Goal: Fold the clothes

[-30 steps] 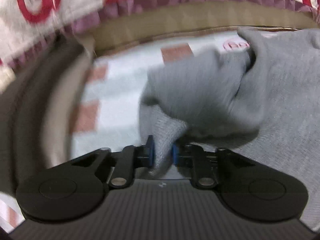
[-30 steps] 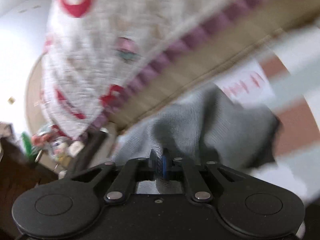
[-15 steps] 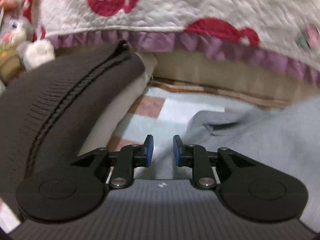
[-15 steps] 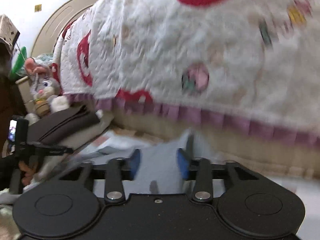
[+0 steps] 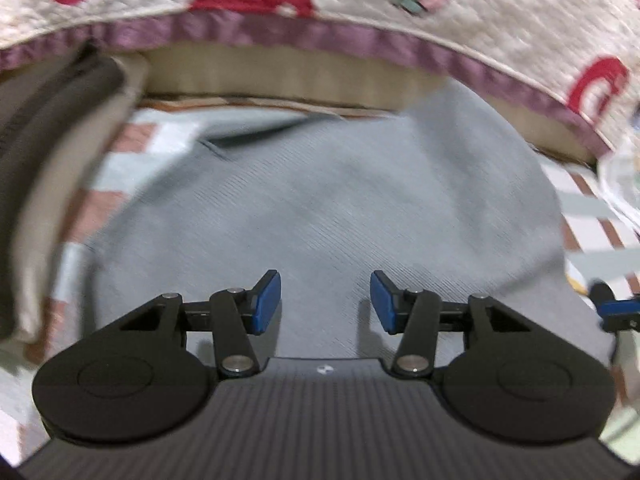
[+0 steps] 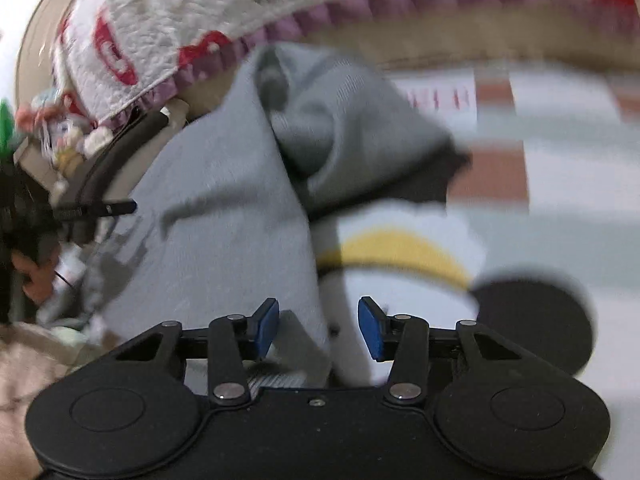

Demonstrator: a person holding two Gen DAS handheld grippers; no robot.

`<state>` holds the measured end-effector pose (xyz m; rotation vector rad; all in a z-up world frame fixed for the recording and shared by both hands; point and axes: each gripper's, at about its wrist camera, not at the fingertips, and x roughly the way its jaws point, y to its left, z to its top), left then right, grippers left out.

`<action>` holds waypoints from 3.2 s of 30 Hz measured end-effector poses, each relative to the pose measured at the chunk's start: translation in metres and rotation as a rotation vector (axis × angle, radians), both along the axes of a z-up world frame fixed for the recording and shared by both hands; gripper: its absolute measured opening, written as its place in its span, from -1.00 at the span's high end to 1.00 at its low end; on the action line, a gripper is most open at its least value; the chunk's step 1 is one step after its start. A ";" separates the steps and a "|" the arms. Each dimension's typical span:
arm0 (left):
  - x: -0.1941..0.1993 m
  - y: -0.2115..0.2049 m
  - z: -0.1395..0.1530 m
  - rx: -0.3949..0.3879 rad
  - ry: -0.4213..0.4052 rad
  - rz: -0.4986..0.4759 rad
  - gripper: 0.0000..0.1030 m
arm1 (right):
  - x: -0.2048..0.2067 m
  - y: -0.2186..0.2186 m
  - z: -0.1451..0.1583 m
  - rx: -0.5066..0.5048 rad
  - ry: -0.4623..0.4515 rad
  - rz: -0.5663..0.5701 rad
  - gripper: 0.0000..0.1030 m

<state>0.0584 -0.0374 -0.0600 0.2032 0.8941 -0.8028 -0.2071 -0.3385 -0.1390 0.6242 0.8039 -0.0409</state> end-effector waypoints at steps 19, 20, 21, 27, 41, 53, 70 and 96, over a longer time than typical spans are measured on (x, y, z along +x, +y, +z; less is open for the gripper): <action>-0.079 -0.020 0.032 -0.277 -0.043 -0.504 -0.22 | 0.097 0.058 0.077 0.174 -0.259 0.272 0.67; -0.081 -0.022 0.032 -0.275 -0.041 -0.511 -0.28 | 0.103 0.064 0.084 0.166 -0.272 0.292 0.68; -0.083 -0.024 0.031 -0.275 -0.031 -0.512 -0.34 | 0.109 0.071 0.090 0.158 -0.285 0.311 0.70; -0.065 -0.026 0.024 -0.261 -0.004 -0.416 0.36 | 0.134 0.087 0.107 0.140 -0.329 0.353 0.74; 0.021 0.005 -0.007 -0.214 0.122 0.022 0.85 | 0.088 0.082 0.084 -0.200 -0.194 0.247 0.27; 0.047 0.018 -0.027 -0.252 0.268 0.144 0.85 | 0.093 0.194 0.053 -0.754 -0.196 0.671 -0.07; 0.034 0.014 -0.006 -0.209 0.131 0.096 0.56 | 0.145 0.148 0.078 -0.782 -0.151 0.369 0.91; -0.066 -0.010 -0.019 0.111 0.169 -0.361 -0.13 | 0.167 0.112 0.059 -0.703 -0.116 0.312 -0.20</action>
